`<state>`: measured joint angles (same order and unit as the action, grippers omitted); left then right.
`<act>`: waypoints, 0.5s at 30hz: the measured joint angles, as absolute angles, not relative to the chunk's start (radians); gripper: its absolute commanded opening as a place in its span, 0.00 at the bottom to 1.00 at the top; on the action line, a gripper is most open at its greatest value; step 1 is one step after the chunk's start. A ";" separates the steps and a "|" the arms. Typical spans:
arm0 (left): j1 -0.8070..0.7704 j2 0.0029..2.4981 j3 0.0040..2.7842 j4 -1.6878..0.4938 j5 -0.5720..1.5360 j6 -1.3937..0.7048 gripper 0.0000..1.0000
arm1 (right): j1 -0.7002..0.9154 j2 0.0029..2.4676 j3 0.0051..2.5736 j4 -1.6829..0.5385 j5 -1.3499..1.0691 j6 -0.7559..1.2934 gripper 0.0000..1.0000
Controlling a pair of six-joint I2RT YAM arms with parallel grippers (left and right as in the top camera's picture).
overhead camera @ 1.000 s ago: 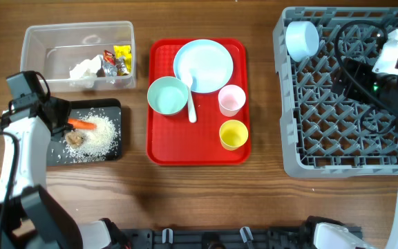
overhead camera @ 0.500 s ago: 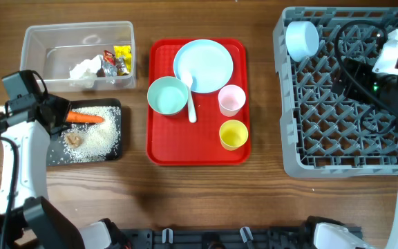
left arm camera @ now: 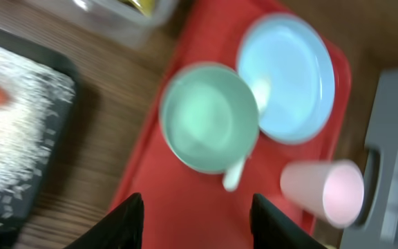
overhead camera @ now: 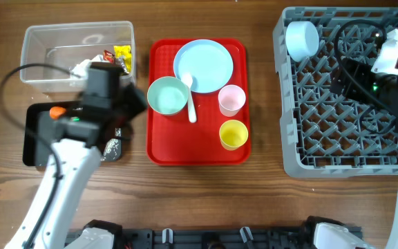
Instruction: Sort waste into correct bins and load items into the dishwasher rack
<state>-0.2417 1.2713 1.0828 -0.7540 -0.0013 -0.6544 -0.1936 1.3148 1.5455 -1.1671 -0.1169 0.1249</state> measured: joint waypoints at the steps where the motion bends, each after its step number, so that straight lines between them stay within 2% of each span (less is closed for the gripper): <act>1: -0.300 1.289 1.083 -0.751 -0.010 -0.654 0.49 | -0.194 1.315 1.546 -1.167 -0.120 0.125 0.91; 6: -0.435 1.345 1.083 -0.721 -0.031 -0.656 0.48 | -0.194 1.315 1.546 -1.167 -0.153 0.099 0.91; 15: -0.515 1.390 1.083 -0.710 -0.044 -0.660 0.47 | -0.194 1.315 1.546 -1.167 -0.157 0.099 0.91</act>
<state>-0.5148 1.3903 1.0828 -0.7105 -0.0441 -0.6598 -0.1936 1.3148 1.5455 -1.1671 -0.1574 0.0986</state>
